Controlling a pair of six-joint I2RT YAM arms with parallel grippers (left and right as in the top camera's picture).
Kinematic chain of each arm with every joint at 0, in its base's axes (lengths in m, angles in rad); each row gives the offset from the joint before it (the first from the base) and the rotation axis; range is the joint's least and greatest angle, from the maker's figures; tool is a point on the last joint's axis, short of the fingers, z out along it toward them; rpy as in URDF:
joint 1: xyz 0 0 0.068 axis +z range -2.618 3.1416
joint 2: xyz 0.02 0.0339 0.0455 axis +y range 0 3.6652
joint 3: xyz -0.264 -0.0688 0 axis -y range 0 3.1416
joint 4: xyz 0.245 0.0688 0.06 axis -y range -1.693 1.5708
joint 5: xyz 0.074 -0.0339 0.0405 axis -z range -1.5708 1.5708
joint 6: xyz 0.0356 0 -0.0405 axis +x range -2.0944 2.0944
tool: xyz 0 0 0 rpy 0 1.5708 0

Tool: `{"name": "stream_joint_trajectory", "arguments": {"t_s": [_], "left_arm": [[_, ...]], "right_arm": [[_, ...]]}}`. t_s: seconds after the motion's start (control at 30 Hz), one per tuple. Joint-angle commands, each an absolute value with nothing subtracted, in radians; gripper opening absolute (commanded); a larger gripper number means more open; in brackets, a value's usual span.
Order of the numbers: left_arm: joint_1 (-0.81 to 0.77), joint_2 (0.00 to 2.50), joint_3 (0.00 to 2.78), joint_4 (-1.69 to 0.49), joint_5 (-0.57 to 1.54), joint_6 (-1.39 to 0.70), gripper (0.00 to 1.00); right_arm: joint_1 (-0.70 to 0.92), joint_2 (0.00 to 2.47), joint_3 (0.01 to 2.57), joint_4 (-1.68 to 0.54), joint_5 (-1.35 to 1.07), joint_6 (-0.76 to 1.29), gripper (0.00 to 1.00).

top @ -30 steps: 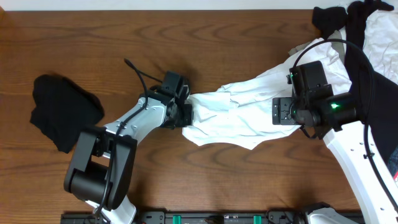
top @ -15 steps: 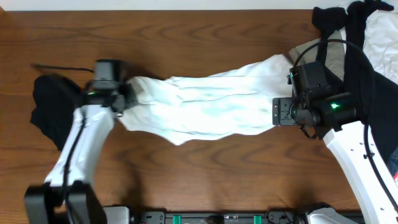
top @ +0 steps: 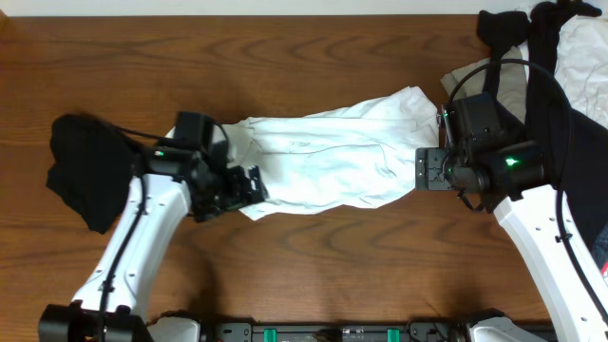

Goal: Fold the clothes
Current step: 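Grasp the left end of the white t-shirt with the left gripper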

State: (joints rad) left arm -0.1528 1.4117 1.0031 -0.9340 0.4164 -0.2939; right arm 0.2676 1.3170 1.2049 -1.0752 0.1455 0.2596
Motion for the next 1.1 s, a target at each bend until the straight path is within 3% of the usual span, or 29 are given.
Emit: {"name": "stream_joint_trajectory", "arguments": {"t_s": [0.0,0.23,0.43,0.47,0.57,1.07], "left_arm": [[-0.201,1.419,0.937,-0.912,0.427,-0.415,0.98],[-0.236,1.419,0.774,-0.691,0.35,-0.65,0.98],[-0.235,1.42,0.679,-0.487,0.345,-0.72,1.0],[-0.235,1.42,0.672,-0.467,0.336,-0.72,0.96],[-0.235,1.42,0.664,-0.461,0.268,-0.72,0.79],[-0.246,1.485,0.658,-0.43,0.27,-0.72,0.79]], "right_arm": [[0.261,1.306,1.213,-1.072,0.142,0.276,0.85],[0.261,1.306,1.213,-1.072,0.142,0.272,0.86],[0.261,1.306,1.213,-1.071,0.142,0.272,0.86],[0.261,1.306,1.213,-1.071,0.142,0.272,0.86],[0.261,1.306,1.213,-1.071,0.142,0.272,0.86],[0.261,1.306,1.213,-1.071,0.142,0.273,0.86]]}}
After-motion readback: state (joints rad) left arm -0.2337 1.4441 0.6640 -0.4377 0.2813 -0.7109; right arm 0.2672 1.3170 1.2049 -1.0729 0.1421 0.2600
